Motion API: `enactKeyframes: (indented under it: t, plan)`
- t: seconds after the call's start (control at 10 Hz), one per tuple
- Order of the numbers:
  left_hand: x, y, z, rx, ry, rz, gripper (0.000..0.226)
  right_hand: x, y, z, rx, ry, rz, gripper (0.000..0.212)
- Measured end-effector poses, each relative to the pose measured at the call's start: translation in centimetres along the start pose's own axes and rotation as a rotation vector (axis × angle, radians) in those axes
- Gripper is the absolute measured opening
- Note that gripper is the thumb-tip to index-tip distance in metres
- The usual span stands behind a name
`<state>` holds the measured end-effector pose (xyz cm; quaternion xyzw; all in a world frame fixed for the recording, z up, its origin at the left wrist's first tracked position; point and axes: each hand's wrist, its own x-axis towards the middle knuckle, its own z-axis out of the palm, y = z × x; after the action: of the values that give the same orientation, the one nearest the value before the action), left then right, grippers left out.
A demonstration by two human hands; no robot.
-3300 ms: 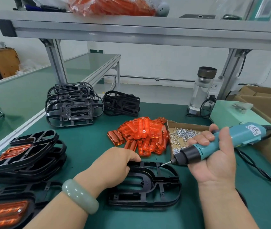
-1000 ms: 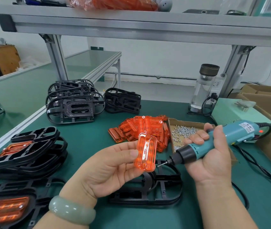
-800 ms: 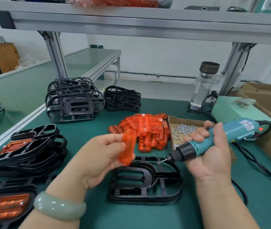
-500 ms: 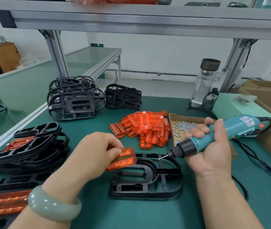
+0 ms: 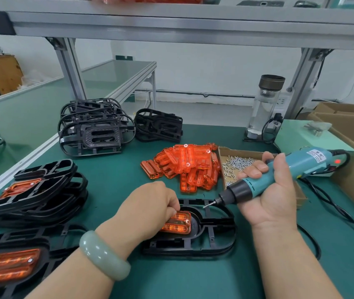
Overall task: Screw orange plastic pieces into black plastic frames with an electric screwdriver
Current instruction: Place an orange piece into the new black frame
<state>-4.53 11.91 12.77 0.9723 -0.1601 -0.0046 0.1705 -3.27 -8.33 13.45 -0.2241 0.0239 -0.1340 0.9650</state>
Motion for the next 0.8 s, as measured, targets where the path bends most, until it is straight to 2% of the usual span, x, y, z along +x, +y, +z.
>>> enactKeyframes:
  t: [0.5, 0.8]
  plan:
    - [-1.5, -0.7, 1.3, 0.026, 0.168, 0.033, 0.023, -0.1, 0.0, 0.1, -0.001, 0.001, 0.006, 0.017]
    - [-2.5, -1.3, 0.2, 0.023, 0.045, -0.02, 0.016, -0.2, 0.0, 0.1, -0.006, -0.006, -0.003, 0.018]
